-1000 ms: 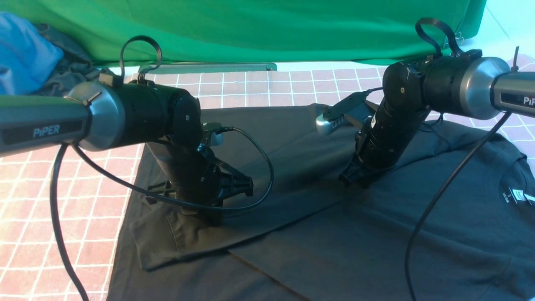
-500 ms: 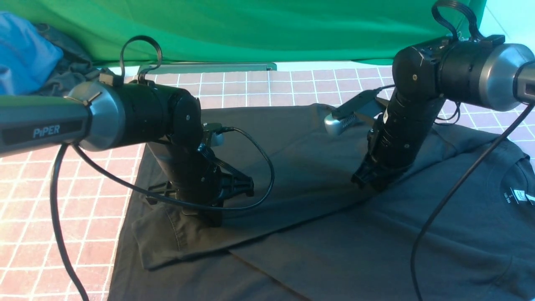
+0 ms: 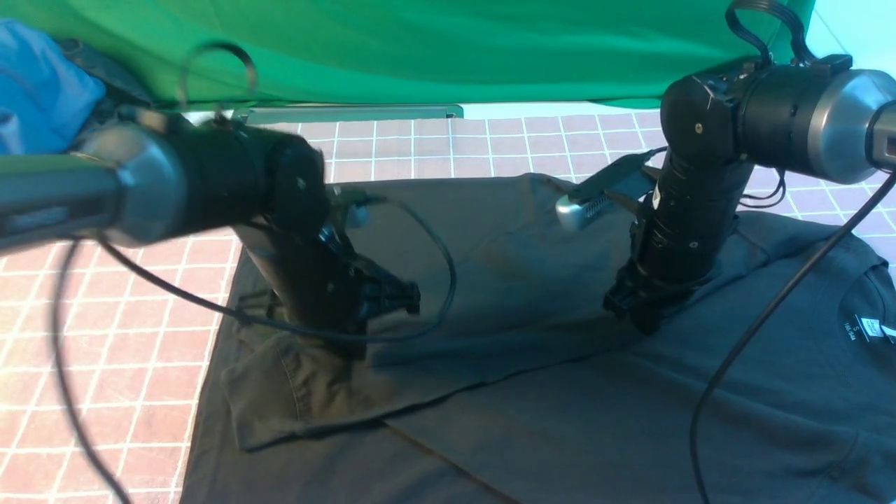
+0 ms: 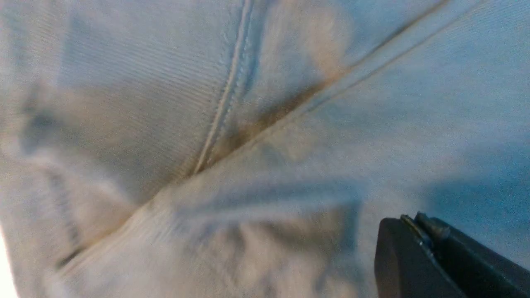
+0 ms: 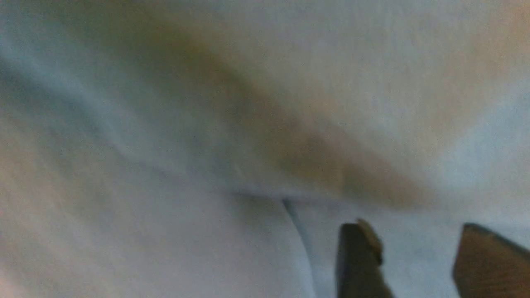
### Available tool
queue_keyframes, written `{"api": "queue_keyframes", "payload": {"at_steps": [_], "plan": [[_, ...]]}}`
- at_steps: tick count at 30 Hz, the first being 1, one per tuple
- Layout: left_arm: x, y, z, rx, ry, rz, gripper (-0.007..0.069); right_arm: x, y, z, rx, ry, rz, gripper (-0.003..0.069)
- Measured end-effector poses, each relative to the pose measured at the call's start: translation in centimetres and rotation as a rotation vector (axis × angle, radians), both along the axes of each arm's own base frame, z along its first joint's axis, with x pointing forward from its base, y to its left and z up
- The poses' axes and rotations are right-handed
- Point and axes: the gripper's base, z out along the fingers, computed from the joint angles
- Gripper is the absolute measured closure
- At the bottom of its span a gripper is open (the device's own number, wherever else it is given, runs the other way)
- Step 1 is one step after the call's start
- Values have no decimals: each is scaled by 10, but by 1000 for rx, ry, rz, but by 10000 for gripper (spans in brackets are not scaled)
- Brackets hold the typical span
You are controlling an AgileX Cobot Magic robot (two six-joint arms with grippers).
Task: Fold a long-sleeved shirt over a pink coffee tablecloth.
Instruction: 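Grasp the near edge of the shirt at its hem and shoulder corners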
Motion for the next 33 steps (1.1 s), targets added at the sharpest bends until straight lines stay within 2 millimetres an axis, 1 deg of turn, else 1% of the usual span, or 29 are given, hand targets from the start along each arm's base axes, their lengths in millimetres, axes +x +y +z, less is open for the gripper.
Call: {"api": "queue_keyframes", "payload": {"at_steps": [1, 3, 4, 5, 7, 8, 9, 10, 13, 14, 15, 16, 17, 20, 21, 22, 24, 27, 28, 29, 30, 31, 33], "plan": [[-2, 2, 7, 1, -14, 8, 611, -1, -3, 4, -20, 0, 4, 304], [-15, 9, 32, -2, -58, 32, 611, -6, -12, 22, -34, -22, -10, 384], [-21, 12, 41, -7, -75, 41, 611, -8, -15, 31, -29, -36, -20, 429], [-30, 16, 46, -4, -75, 56, 611, -11, -22, 44, -18, -55, -45, 491], [-54, 26, 54, -9, -52, 106, 611, -17, -35, 68, 23, -97, -92, 581], [-72, 33, 51, -3, -18, 138, 611, -23, -43, 87, 77, -131, -127, 612], [-73, 34, 51, -1, -14, 138, 611, -24, -45, 90, 80, -138, -130, 614], [-97, 41, 41, 2, 63, 174, 611, -33, -51, 110, 135, -172, -152, 621], [-132, 52, 21, 13, 187, 213, 610, -51, -57, 138, 202, -220, -144, 622], [-139, 54, 16, 19, 211, 220, 610, -57, -57, 145, 214, -234, -138, 622], [-141, 55, 15, 19, 216, 224, 610, -58, -58, 147, 216, -238, -136, 622], [-152, 59, 8, 36, 257, 236, 606, -63, -58, 154, 233, -253, -133, 622], [-157, 61, 3, 52, 283, 246, 591, -67, -58, 159, 249, -266, -132, 622], [-169, 69, -9, 108, 330, 266, 527, -74, -58, 167, 274, -281, -123, 622], [-171, 71, -12, 125, 336, 275, 495, -76, -58, 169, 281, -282, -114, 622], [-171, 71, -13, 131, 337, 282, 481, -76, -58, 169, 285, -284, -111, 622], [-173, 75, -16, 157, 334, 309, 379, -77, -57, 170, 298, -282, -102, 622], [-172, 75, -16, 162, 325, 320, 270, -77, -56, 171, 305, -280, -91, 622], [-172, 75, -16, 166, 326, 322, 209, -78, -55, 171, 310, -278, -87, 622], [-171, 75, -18, 170, 332, 321, 183, -78, -55, 171, 313, -277, -86, 622], [-171, 75, -18, 171, 333, 321, 176, -78, -55, 171, 315, -277, -85, 622], [-171, 75, -22, 181, 349, 321, 137, -78, -54, 171, 321, -275, -77, 622], [-171, 75, -29, 198, 374, 321, 99, -78, -53, 171, 331, -273, -61, 622]]}}
